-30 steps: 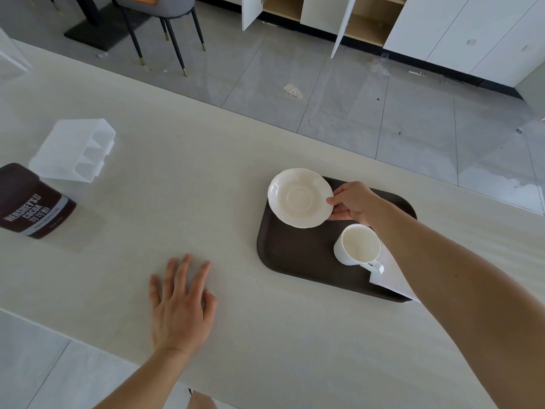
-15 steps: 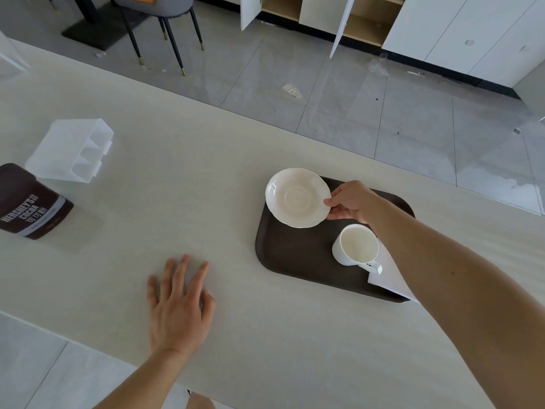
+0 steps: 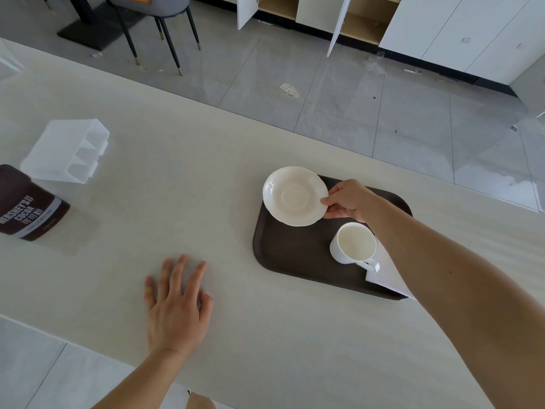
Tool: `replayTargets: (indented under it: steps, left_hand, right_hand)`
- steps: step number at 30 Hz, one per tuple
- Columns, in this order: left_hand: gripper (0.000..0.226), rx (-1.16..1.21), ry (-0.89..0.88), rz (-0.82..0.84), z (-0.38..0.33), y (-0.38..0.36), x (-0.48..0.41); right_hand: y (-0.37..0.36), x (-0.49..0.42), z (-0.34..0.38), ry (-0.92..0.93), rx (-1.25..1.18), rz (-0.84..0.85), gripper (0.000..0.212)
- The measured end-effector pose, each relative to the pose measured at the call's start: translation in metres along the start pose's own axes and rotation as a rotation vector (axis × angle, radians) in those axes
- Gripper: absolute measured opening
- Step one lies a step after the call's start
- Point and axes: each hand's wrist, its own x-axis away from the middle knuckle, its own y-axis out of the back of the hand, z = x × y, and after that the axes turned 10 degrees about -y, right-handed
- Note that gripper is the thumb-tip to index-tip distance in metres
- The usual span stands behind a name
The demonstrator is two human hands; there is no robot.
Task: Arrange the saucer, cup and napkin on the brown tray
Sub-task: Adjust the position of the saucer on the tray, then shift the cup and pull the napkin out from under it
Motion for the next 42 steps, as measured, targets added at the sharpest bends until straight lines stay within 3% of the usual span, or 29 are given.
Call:
replayTargets:
  steps: [6,9,12,15,19,23,33,37,42]
  left_hand:
    - [0.057,-0.004,-0.001,0.008,0.000,0.002,0.000]
    - [0.057,0.003,0.005,0.023,-0.002,0.002,0.000]
    - [0.057,-0.001,0.007,0.026,-0.002,0.002,0.001]
    - [0.058,-0.001,0.011,0.021,-0.002,0.004,0.000]
    - [0.058,0.001,0.010,0.016,-0.003,0.003,0.001]
    - [0.058,-0.002,0.011,0.001,-0.003,0.003,0.001]
    - [0.058,0.003,0.012,-0.015,-0.001,0.002,0.002]
    - [0.058,0.008,0.010,-0.018,-0.002,0.002,0.001]
    - [0.058,-0.004,0.007,-0.014,-0.001,0.000,0.000]
  right_hand:
    - [0.008,0.006,-0.004,0.055,0.100,-0.024,0.021]
    - [0.026,0.019,-0.011,0.162,0.135,-0.134,0.004]
    - [0.052,0.038,-0.034,0.283,0.073,-0.280,0.016]
    - [0.070,0.066,-0.073,0.383,0.162,-0.390,0.028]
    - [0.073,0.099,-0.120,0.368,0.247,-0.450,0.037]
    - [0.058,0.111,-0.146,0.363,0.326,-0.385,0.018]
    - [0.037,0.103,-0.154,0.387,0.321,-0.457,0.013]
    - [0.031,0.102,-0.155,0.445,0.386,-0.558,0.016]
    - [0.024,0.094,-0.158,0.450,0.300,-0.641,0.018]
